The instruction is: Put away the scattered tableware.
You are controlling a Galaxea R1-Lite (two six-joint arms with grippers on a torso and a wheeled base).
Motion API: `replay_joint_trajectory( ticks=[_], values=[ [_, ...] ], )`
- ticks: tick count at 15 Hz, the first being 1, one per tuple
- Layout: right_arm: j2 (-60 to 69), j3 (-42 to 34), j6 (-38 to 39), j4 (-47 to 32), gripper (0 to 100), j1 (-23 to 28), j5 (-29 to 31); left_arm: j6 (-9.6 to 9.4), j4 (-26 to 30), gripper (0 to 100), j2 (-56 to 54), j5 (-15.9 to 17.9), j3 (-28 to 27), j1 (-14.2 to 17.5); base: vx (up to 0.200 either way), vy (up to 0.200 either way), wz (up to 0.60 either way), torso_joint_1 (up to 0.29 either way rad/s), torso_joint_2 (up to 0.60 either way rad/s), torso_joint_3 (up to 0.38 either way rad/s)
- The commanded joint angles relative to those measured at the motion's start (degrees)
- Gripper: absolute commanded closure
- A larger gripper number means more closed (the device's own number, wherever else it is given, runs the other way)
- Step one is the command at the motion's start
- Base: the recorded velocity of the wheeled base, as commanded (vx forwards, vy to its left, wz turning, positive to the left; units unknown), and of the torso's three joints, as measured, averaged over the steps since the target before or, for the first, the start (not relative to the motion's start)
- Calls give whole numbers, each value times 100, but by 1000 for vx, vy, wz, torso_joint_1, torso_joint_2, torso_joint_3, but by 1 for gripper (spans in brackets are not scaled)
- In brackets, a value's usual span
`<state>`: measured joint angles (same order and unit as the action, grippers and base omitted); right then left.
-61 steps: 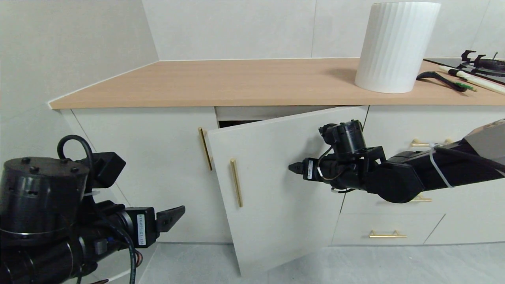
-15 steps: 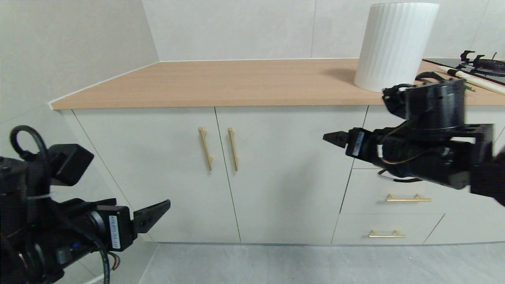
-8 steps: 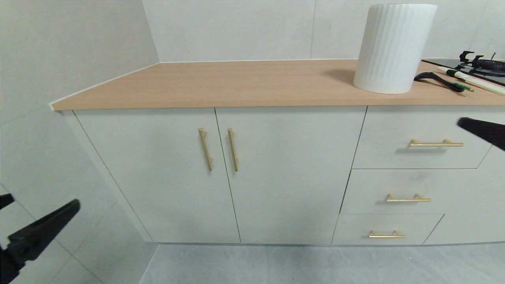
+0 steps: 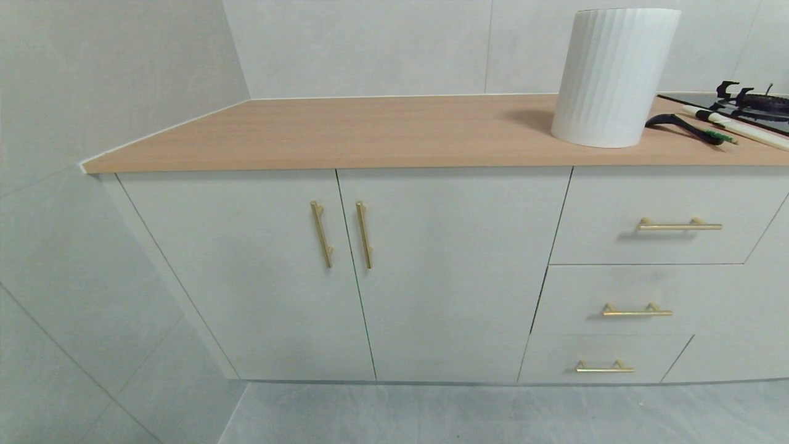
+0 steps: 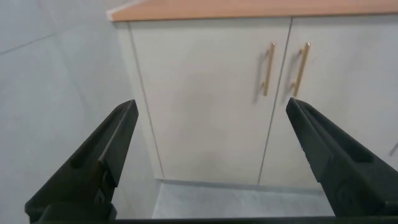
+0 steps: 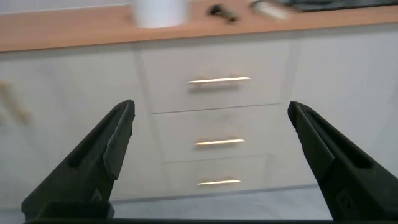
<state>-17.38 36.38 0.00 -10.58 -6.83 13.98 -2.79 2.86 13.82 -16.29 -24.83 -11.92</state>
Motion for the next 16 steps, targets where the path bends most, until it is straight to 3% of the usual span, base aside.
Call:
replay_joint_trajectory(
  ticks=[1,2,3,4,6,7,11,14,15,16],
  values=[
    [974,-175,-79,-225,0,586,-71,24,197,0,-829,91,31,296,0,0,0,0,0,0],
    [1211,-368,-88,-260,0,700,-168,165,188,0,-820,20,40,401,0,0,0,0,0,0],
    [1510,-570,-97,-278,0,735,-317,420,179,0,-820,-32,40,472,0,0,0,0,0,0],
    [1738,-860,-202,-251,0,691,-291,481,179,0,-820,-41,40,639,0,0,0,0,0,0],
    [1738,-1010,0,-225,0,691,-317,420,294,0,-1171,143,154,1087,0,0,0,0,0,0],
    [1738,-1080,193,-243,0,674,-440,244,434,0,-1382,451,286,1192,0,0,0,0,0,0],
    [1738,-1985,193,-181,0,674,-616,156,302,0,-1382,293,1200,1201,0,0,0,0,0,0],
    [1738,-3207,149,1137,0,683,-783,59,-656,0,-1382,398,2351,1201,0,0,0,0,0,0],
    [1738,-3576,62,1524,0,674,-994,59,-735,0,-1382,504,2483,1192,0,0,0,0,0,0],
    [1738,-3638,26,1489,0,683,-1117,174,-550,0,-1382,592,2483,1192,0,0,0,0,0,0]
  ],
)
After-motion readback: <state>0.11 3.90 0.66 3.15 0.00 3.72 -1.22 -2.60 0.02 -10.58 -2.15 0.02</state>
